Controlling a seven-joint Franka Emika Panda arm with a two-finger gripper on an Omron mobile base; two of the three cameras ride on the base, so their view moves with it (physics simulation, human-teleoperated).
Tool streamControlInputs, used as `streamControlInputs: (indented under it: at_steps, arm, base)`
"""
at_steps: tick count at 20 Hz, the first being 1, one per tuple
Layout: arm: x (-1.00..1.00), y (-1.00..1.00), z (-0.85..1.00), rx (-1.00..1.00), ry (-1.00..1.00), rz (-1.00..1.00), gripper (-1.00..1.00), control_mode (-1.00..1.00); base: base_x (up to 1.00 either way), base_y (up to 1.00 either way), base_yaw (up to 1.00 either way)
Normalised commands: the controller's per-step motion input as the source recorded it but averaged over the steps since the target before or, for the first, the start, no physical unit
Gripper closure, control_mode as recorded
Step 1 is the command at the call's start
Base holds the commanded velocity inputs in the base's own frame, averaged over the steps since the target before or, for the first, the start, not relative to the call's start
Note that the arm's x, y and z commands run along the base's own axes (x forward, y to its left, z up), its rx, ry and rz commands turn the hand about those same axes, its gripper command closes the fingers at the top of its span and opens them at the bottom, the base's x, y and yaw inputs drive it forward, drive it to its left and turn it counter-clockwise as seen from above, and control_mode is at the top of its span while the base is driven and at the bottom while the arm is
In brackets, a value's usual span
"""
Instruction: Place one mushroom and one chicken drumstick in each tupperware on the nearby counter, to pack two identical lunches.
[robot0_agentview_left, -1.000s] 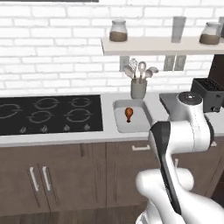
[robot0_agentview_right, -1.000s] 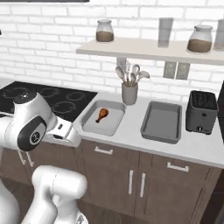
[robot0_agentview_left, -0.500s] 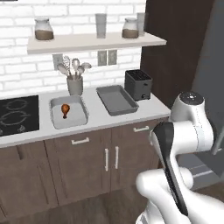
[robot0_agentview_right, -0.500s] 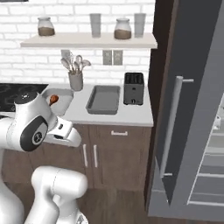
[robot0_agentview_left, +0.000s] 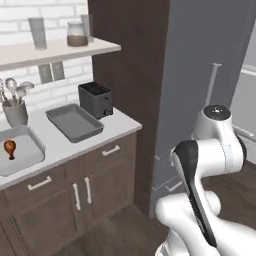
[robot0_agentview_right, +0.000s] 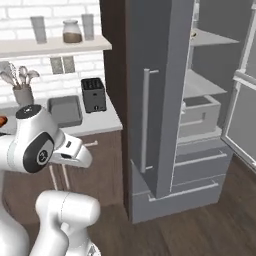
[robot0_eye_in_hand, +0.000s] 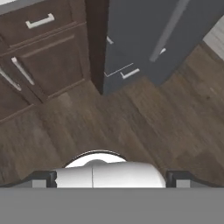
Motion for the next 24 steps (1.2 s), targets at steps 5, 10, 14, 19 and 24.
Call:
streamControlInputs:
  at_steps: [5, 10, 14, 19, 24]
  arm:
    - [0.0, 0.0, 0.0, 0.0, 0.0, 0.0, -1.0, 1.0]
    - [0.0, 0.0, 0.0, 0.0, 0.0, 0.0, -1.0, 1.0]
    - [0.0, 0.0, 0.0, 0.0, 0.0, 0.0, -1.0, 1.0]
    - [0.0, 0.0, 0.0, 0.0, 0.0, 0.0, -1.0, 1.0]
    - [0.0, 0.0, 0.0, 0.0, 0.0, 0.0, -1.0, 1.0]
  base:
    - [0.02, -0.37, -0.63]
    - [0.22, -0.4, -0.65]
    - [0.22, -0.5, -0.64]
    - [0.18, -0.64, -0.61]
    - [0.42, -0.68, -0.41]
